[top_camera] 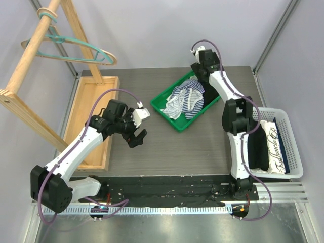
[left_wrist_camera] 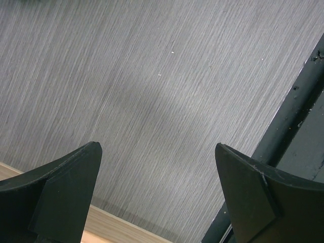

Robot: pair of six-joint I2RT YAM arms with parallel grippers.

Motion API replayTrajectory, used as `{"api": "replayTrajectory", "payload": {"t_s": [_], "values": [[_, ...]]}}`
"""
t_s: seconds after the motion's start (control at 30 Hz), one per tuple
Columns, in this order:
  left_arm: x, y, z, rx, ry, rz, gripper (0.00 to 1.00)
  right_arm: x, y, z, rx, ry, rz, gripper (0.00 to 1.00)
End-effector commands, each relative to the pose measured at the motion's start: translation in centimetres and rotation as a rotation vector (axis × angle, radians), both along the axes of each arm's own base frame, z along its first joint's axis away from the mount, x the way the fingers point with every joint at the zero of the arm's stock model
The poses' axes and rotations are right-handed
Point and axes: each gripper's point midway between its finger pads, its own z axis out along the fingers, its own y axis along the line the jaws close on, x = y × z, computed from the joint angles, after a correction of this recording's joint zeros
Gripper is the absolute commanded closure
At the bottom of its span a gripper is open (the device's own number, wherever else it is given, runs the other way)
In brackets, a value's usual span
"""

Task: Place the tank top on the hanger
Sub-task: Adjust the bin at the center of the board.

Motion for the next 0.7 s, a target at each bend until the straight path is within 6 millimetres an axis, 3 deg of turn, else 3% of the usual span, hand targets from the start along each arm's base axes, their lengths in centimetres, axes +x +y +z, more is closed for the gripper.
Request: {"api": "replayTrajectory", "payload": {"t_s": [0.0, 0.03, 0.07, 0.1, 0.13, 0.17, 0.2, 0.37, 0.5, 0.67], "values": [[0.5, -0.1, 1.0, -0.024, -0.056, 0.016, 0.00, -6.6, 8.2, 7.6, 0.245, 0.007, 0.286, 0.00], [0.5, 0.0, 1.0, -0.023, -0.059, 0.020, 0.00, -8.5, 9.4, 9.1, 0.256, 0.002, 0.332, 0.00], [0.8, 0.0, 1.1, -0.023, -0.071, 0.024, 0.00, -9.8, 10.4, 8.6, 0.263, 0.026, 0.366, 0.00], [1.1, 0.1, 1.1, -0.021, -0.077, 0.040, 0.00, -12.0, 12.7, 6.2, 0.279, 0.102, 0.437, 0.00], [1.5, 0.4, 1.2, -0.009, -0.087, 0.069, 0.00, -13.5, 13.4, 6.7, 0.296, 0.113, 0.469, 0.01], [2.0, 0.6, 1.3, -0.007, -0.105, 0.088, 0.00, -15.7, 15.5, 5.0, 0.339, 0.187, 0.534, 0.00], [2.5, 1.0, 1.3, 0.007, -0.116, 0.122, 0.00, -16.9, 16.2, 5.2, 0.362, 0.206, 0.566, 0.01], [4.1, 2.0, 1.9, 0.009, -0.164, 0.213, 0.00, -23.0, 21.2, 1.7, 0.448, 0.412, 0.733, 0.07], [4.7, 3.1, 2.0, -0.001, -0.171, 0.267, 0.00, -25.4, 23.1, -1.1, 0.446, 0.504, 0.775, 0.10], [4.9, 3.9, 2.4, -0.026, -0.170, 0.294, 0.00, -27.1, 24.0, -4.3, 0.442, 0.611, 0.781, 0.19]]}}
